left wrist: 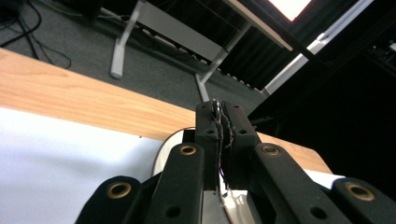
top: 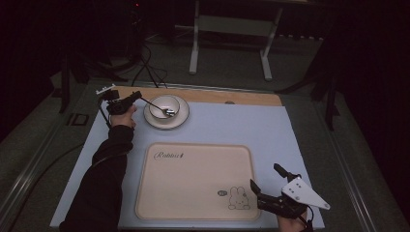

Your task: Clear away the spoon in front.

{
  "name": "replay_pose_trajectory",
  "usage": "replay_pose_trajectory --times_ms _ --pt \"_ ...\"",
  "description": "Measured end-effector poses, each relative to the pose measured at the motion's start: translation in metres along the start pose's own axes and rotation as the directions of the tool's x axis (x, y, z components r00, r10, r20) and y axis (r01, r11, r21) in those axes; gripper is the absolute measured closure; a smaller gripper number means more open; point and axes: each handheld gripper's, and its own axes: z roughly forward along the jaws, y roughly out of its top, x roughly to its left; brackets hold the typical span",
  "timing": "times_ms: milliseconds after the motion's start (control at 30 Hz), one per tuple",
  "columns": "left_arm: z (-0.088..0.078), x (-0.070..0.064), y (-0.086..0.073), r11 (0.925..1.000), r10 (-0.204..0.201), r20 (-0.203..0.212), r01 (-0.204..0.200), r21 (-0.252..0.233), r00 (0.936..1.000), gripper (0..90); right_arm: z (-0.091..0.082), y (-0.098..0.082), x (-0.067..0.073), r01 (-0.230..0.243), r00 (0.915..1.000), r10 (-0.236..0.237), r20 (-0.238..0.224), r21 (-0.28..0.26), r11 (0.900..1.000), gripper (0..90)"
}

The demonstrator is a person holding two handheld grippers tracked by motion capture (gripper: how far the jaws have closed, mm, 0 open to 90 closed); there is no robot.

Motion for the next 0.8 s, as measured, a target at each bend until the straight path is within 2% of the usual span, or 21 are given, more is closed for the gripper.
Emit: replay_pose_trajectory --times_ms 100,200,433,500,800 --pt "-0.003 -0.005 0.003 0.9999 0.014 0.020 -0.014 -0.006 0.9997 89.1 0.000 0.000 0.001 0.004 1.0000 -0.004 0.001 -0.005 1.000 11.5" --pt "-0.004 -0.012 0.005 0.9982 0.059 0.021 -0.059 -0.009 0.9980 89.5 -0.001 0.001 0.001 0.007 1.0000 -0.007 0.003 -0.007 1.000 11.5" --pt "-0.005 -0.020 0.008 0.9972 0.075 0.036 -0.075 0.002 0.9966 90.0 -0.001 0.001 0.001 0.009 1.0000 -0.009 0.001 -0.009 1.000 11.5" --pt "-0.006 -0.024 0.011 0.9947 0.103 0.023 -0.103 0.006 0.9945 90.0 -0.001 0.001 0.001 0.009 1.0000 -0.009 0.001 -0.010 1.000 11.5" --pt "-0.022 -0.041 0.033 0.9900 0.141 0.047 -0.141 -0.003 0.9888 90.0 -0.001 0.001 0.001 0.008 1.0000 -0.008 -0.001 -0.014 1.000 11.5"
